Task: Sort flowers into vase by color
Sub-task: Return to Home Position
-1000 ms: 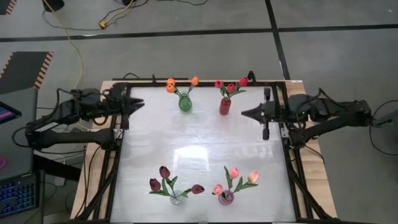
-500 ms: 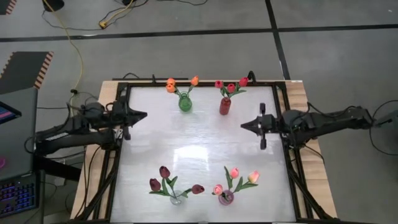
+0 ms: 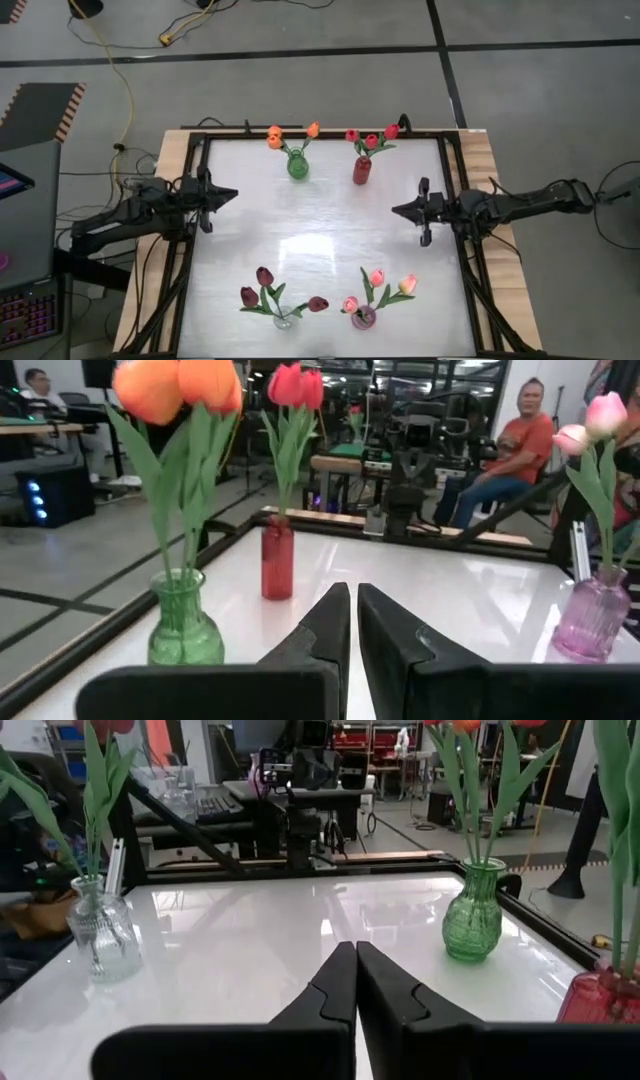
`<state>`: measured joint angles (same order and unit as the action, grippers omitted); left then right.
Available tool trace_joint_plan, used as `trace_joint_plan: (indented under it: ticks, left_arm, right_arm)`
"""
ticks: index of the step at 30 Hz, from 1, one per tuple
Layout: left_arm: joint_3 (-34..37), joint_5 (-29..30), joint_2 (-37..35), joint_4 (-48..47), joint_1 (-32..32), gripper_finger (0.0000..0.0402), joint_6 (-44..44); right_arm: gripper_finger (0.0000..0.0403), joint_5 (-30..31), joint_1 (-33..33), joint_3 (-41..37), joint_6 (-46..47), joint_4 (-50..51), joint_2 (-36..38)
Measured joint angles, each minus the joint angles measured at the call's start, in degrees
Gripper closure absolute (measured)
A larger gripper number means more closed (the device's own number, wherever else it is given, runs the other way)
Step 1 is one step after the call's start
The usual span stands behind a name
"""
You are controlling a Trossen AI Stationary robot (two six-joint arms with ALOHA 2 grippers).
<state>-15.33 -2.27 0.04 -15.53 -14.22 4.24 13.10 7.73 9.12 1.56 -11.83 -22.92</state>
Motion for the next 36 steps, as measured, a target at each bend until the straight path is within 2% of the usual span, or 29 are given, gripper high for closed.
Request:
trace_joint_plan:
  ticks: [7, 18, 24, 36]
  left_arm:
    - [4.6, -0.3, 0.3, 6.7, 0.0, 0.0391, 0.0]
    - [14.3, -0.9, 0.2, 19.9, 0.0, 0.039, -1.3]
    - [14.7, 1.1, 0.3, 19.9, 0.0, 0.0391, -2.0]
    - [14.8, 1.1, 0.2, 19.8, 0.0, 0.0391, -4.2]
  right_arm:
    - [0.0378, -0.2, -0.4, -4.7, 0.1, -0.9, 3.9]
    - [0.0369, -1.3, -3.1, -8.5, 0.0, 0.1, 11.4]
    - [0.0376, -1.4, -4.5, -8.5, -1.3, 1.8, 15.1]
    - [0.0375, -1.9, -6.4, -8.4, -2.4, 9.5, 22.8]
